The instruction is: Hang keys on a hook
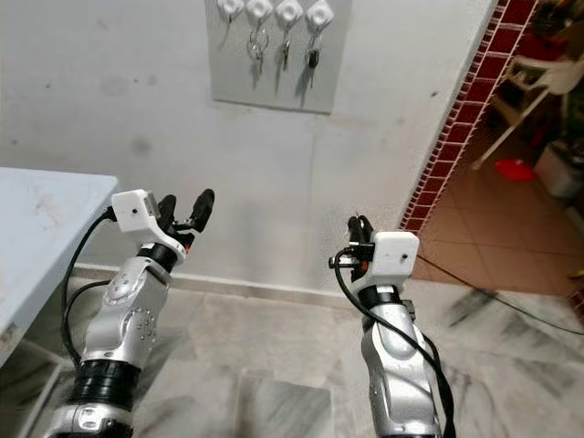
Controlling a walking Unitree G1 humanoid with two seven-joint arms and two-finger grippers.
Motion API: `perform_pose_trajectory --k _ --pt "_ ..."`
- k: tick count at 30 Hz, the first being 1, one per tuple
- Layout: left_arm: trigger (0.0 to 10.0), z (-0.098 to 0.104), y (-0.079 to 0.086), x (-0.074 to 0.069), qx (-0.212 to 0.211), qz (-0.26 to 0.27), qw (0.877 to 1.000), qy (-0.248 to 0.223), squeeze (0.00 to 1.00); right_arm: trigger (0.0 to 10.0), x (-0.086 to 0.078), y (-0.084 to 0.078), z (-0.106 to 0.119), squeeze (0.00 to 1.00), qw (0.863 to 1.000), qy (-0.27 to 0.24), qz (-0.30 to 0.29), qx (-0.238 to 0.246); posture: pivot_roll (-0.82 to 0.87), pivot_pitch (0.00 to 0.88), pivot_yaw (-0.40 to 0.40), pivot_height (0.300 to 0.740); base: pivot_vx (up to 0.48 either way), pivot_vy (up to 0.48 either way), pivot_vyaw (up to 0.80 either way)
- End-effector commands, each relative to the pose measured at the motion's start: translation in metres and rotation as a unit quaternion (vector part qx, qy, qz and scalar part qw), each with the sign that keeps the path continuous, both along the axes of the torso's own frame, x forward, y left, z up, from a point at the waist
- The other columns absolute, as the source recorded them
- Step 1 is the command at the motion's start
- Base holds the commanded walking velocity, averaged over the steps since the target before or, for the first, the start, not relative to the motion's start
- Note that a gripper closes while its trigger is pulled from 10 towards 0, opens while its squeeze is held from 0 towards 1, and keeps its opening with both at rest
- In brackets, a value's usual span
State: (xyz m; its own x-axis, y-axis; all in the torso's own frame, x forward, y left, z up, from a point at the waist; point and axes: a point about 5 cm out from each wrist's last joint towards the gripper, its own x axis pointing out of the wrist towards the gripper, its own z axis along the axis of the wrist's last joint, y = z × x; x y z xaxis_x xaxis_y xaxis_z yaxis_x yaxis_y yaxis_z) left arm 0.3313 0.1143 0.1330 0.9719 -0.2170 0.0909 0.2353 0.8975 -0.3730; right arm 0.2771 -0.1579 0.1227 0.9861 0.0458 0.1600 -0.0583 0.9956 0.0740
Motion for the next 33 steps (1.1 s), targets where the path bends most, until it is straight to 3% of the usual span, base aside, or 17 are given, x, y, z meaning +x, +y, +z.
perform_pose_trajectory --k 1,10,19,33 --pt "10.0 0.0043 0.0054 0.0015 0.007 0.007 1.000 -0.007 0.00 10.0 0.0006 0.0030 0.0054 0.00 1.000 -0.012 0.004 0.003 -0.03 0.000 -0.025 0.740 0.000 0.412 0.00" --pt "10.0 0.0044 0.0051 0.0015 0.007 0.005 1.000 -0.006 0.00 10.0 0.0003 0.0031 0.0052 0.00 1.000 -0.012 0.003 0.003 -0.03 0.000 -0.022 0.740 0.000 0.410 0.00" --pt "10.0 0.0011 0.0031 0.0020 0.021 0.024 0.999 0.016 0.00 10.0 0.0000 0.0025 0.0048 0.00 1.000 -0.012 0.001 0.004 -0.03 0.000 -0.020 0.740 0.000 0.000 0.00" --pt "10.0 0.0046 0.0009 -0.0004 0.033 0.014 0.999 0.004 0.00 10.0 0.0001 0.0042 0.0082 0.00 1.000 -0.020 0.005 0.010 -0.03 0.000 -0.016 0.740 0.036 0.000 0.00"
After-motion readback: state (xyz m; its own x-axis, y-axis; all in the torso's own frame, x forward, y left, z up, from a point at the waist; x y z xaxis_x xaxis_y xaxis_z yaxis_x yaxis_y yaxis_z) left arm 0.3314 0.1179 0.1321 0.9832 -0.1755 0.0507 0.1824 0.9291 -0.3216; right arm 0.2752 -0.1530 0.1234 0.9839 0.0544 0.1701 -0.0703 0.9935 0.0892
